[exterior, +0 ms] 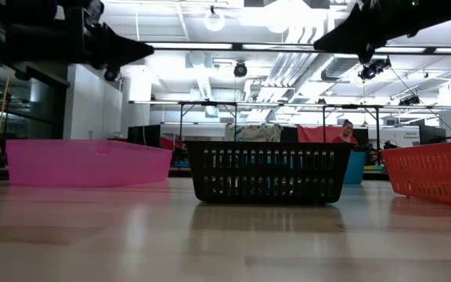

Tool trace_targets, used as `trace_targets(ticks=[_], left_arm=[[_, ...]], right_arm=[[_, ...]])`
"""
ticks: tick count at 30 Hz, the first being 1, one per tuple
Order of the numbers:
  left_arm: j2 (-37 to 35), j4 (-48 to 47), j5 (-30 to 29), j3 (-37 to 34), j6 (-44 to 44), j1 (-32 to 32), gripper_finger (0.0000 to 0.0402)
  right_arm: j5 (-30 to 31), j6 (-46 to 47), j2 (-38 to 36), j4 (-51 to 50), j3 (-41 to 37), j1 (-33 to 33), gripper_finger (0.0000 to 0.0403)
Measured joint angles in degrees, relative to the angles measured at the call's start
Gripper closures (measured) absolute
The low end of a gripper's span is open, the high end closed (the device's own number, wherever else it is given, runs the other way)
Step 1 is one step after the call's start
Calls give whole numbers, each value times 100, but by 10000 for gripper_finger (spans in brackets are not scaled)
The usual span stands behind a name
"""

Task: Sort Halloween decoration
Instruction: Return to Home Position

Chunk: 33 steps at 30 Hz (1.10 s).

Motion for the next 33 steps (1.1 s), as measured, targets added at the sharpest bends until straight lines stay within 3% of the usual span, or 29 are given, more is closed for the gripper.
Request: trace_targets(ticks=[4,10,16,20,24,29,33], left_arm=[[-10,-20,538,-124,-224,94,401],[-138,621,615,-948,-398,-146,401],[-579,290,940,-913,-299,-175,401],[-832,-115,845,-911,-385,-173,401],[-875,-330,691,-921,-605,-170,401],[-867,-461,687,-922,-611,-170,401],[-863,-518,687,-922,-611,-170,401]], right_arm=[[1,153,-139,-308,0,-2,397],[-141,193,-476,-526,0,0,400],[-568,199,-728,-778,0,13,402],[-904,333,-733,-1126,-42,261,402],[-862,340,-767,-941,-368,727,402],[-492,163,-988,16,-1120,1259,403],[-408,-332,-1418,603,-1475,1270,403]])
